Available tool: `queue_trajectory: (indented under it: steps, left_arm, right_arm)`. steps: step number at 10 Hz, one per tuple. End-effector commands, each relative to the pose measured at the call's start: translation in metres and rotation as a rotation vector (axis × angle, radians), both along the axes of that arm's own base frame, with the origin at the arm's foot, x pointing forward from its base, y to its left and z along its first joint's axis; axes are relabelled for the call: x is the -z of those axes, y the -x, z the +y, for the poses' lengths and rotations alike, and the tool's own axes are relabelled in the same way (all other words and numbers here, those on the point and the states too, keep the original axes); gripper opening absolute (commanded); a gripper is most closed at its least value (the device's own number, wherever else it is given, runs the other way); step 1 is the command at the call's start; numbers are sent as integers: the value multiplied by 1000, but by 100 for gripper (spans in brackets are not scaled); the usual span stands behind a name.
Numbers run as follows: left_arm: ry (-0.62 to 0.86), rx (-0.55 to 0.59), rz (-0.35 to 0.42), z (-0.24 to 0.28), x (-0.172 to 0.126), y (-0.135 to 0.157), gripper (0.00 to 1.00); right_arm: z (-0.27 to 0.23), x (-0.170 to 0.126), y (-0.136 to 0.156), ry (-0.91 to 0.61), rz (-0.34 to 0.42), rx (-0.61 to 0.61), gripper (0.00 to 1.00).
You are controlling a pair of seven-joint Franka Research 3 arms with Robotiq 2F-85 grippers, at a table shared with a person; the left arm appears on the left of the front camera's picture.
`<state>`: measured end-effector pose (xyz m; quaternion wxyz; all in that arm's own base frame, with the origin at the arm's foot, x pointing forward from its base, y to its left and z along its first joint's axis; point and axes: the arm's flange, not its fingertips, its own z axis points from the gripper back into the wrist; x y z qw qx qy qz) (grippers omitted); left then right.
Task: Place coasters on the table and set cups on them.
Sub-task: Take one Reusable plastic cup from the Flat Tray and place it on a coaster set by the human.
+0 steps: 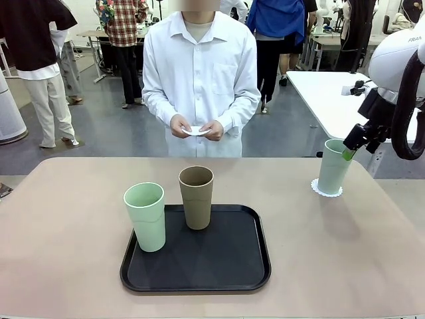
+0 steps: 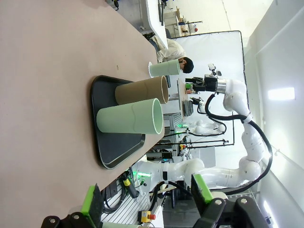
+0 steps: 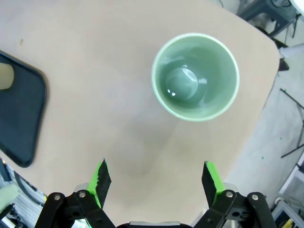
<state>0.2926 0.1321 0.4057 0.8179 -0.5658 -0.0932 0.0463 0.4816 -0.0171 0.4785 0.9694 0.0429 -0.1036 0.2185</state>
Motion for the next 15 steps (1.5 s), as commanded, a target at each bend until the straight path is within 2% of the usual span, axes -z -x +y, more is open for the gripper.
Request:
queue_trajectory:
  steps: [1, 2, 4, 6, 7, 10, 13, 15]
  left_arm:
    - [16, -2, -18, 1, -1, 1, 100]
    - [16, -2, -18, 1, -1, 1, 100]
    - [16, -2, -18, 1, -1, 1, 100]
    - [16, -2, -18, 1, -1, 1, 100]
    - [16, -2, -18, 1, -1, 1, 100]
    - [16, -2, -18, 1, -1, 1, 100]
    - [16, -2, -18, 1, -1, 1, 100]
    - [16, -2, -18, 1, -1, 1, 100]
  right_arm:
    - [-36, -6, 5, -143, 96, 109, 100]
    - [-59, -13, 14, -300, 161, 137, 100]
    - [-105, -23, 33, -550, 203, 192, 100]
    - [-172, -17, 46, -754, 143, 303, 100]
    - [-199, -10, 53, -861, 118, 321, 100]
    - [-246, 31, 79, -1076, 35, 270, 100]
    - [-266, 73, 82, -1211, 65, 274, 100]
    - [-265, 94, 84, -1208, 103, 257, 100]
